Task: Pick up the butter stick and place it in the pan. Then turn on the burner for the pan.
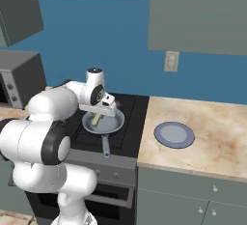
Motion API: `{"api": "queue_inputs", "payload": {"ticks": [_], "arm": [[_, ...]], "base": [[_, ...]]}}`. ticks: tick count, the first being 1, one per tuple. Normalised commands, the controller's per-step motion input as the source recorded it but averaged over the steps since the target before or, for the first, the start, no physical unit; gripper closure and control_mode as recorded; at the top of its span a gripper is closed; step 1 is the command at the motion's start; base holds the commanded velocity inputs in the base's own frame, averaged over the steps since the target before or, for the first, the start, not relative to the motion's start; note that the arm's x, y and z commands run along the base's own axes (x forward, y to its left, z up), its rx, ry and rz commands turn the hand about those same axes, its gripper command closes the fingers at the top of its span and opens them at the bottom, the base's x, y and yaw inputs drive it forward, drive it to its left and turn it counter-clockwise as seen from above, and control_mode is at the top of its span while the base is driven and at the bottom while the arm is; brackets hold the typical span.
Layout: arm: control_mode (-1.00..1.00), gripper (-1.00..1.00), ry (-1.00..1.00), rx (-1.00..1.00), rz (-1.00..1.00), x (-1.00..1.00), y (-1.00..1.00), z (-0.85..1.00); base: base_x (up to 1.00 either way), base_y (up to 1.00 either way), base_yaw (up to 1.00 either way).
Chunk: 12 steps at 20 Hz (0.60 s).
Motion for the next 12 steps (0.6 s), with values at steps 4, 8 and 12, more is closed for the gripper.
{"api": "queue_inputs", "payload": {"ticks": [4,8,12], "arm": [[-1.00,1.00,0.02,0.00,-0.06,0.30,0.00,-0.10],[-1.00,1.00,0.04,0.00,0.00,0.35,-0.01,-0.06],[-1.00,1.00,0.00,0.00,0.00,0.21,-0.02,-0.25]], "base": [[0.00,0.00,0.00],[0.00,0.00,0.00],[0.00,0.00,0.00]]}}
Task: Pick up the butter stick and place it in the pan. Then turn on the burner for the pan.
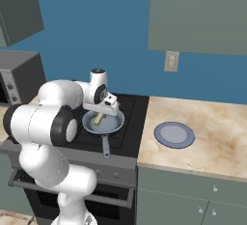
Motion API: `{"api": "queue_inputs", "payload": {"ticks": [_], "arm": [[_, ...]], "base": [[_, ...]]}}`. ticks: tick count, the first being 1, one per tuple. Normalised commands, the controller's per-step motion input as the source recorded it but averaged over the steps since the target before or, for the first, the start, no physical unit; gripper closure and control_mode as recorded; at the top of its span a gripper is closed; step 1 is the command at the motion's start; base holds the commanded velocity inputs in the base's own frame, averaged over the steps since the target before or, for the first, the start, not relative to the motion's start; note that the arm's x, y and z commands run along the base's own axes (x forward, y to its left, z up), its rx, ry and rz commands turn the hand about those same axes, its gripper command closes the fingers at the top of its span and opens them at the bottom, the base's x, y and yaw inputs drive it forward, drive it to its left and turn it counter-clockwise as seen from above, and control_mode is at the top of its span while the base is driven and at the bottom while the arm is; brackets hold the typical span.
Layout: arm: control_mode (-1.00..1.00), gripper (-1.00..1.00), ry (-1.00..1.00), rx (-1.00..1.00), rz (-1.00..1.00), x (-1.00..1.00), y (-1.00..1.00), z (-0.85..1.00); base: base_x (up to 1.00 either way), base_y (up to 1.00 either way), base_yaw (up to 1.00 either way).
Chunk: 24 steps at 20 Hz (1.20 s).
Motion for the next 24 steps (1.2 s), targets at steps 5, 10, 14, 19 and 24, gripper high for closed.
{"api": "queue_inputs", "payload": {"ticks": [5,10,14,19,24], "arm": [[-1.00,1.00,0.00,0.00,0.00,0.05,-0.15,-0.34],[-1.00,1.00,0.00,0.00,0.00,0.00,-0.16,-0.34],[-1.00,1.00,0.00,0.00,0.00,0.00,-0.03,-0.27],[-1.00,-1.00,0.00,0.00,0.00,0.07,0.00,-0.16],[-1.00,-1.00,0.00,0.00,0.00,0.01,0.00,0.00]], "base": [[0.00,0.00,0.00],[0.00,0.00,0.00],[0.00,0.00,0.00],[0.00,0.00,0.00],[0.00,0.00,0.00]]}}
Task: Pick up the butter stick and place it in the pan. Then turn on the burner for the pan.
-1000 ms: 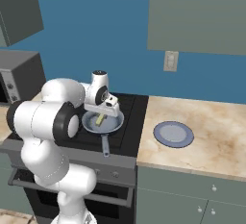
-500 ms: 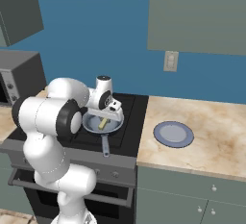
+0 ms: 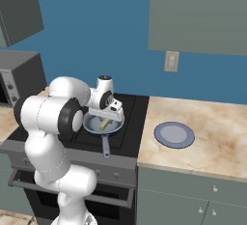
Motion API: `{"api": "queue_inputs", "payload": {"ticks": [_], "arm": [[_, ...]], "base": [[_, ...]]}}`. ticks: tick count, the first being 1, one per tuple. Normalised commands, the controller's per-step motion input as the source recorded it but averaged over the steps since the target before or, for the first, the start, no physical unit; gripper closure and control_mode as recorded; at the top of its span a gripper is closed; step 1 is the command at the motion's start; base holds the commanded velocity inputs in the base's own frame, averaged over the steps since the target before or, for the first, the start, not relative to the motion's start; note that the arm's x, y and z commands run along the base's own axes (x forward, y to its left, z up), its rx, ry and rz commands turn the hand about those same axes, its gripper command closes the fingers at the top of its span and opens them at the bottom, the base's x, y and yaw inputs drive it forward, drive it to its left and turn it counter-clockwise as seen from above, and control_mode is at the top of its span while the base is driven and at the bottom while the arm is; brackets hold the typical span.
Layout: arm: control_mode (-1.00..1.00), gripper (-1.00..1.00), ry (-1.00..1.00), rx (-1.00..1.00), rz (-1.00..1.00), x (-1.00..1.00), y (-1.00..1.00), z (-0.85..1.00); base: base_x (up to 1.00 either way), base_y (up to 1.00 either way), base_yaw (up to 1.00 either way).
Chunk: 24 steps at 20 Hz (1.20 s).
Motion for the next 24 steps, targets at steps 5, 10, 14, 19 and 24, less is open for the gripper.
{"api": "queue_inputs", "payload": {"ticks": [5,10,14,19,24], "arm": [[-1.00,-1.00,0.00,0.00,0.00,0.00,0.00,0.00],[-1.00,-1.00,-0.02,0.00,0.00,0.00,-0.03,0.19],[-1.00,-1.00,-0.10,0.00,0.00,0.00,-0.03,0.31],[-1.00,-1.00,-0.14,0.00,0.00,-0.14,-0.21,0.12],[-1.00,-1.00,-0.21,0.00,0.00,-0.23,-0.16,0.00]], "base": [[0.00,0.00,0.00],[0.00,0.00,0.00],[0.00,0.00,0.00],[0.00,0.00,0.00],[0.00,0.00,0.00]]}}
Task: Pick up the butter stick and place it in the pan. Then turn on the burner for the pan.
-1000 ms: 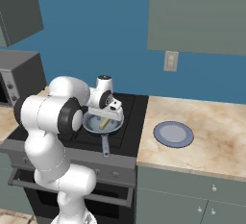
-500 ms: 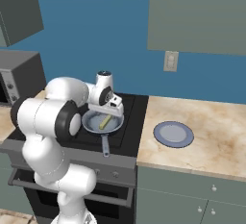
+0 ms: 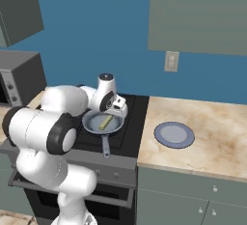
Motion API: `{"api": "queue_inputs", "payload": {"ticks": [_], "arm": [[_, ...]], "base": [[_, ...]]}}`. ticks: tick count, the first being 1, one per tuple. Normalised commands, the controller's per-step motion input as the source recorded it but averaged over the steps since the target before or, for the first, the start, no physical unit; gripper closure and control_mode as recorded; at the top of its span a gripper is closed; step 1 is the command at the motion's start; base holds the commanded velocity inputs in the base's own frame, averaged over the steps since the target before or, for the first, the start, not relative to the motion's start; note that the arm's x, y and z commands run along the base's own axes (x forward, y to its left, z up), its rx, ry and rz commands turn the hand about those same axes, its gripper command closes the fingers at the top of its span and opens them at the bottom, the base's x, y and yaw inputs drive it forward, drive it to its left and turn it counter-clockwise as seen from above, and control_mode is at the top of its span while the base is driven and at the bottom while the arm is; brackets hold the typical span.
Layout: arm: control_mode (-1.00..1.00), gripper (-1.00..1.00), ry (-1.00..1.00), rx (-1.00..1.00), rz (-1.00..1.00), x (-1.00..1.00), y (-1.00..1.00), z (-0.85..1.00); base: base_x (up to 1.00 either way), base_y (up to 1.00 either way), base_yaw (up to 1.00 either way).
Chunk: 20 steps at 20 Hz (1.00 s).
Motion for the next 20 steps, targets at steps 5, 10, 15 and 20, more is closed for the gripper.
{"api": "queue_inputs", "payload": {"ticks": [5,10,15,20], "arm": [[-1.00,-1.00,-0.14,0.00,0.00,-0.26,-0.25,0.00],[-1.00,-1.00,-0.22,0.00,0.00,-0.39,-0.25,0.00],[-1.00,-1.00,-0.19,0.00,0.02,-0.39,-0.38,0.00],[-1.00,-1.00,-0.17,0.00,0.03,-0.34,-0.40,0.00]], "base": [[0.00,0.00,0.00],[0.00,0.00,0.00],[0.00,0.00,0.00],[0.00,0.00,0.00]]}}
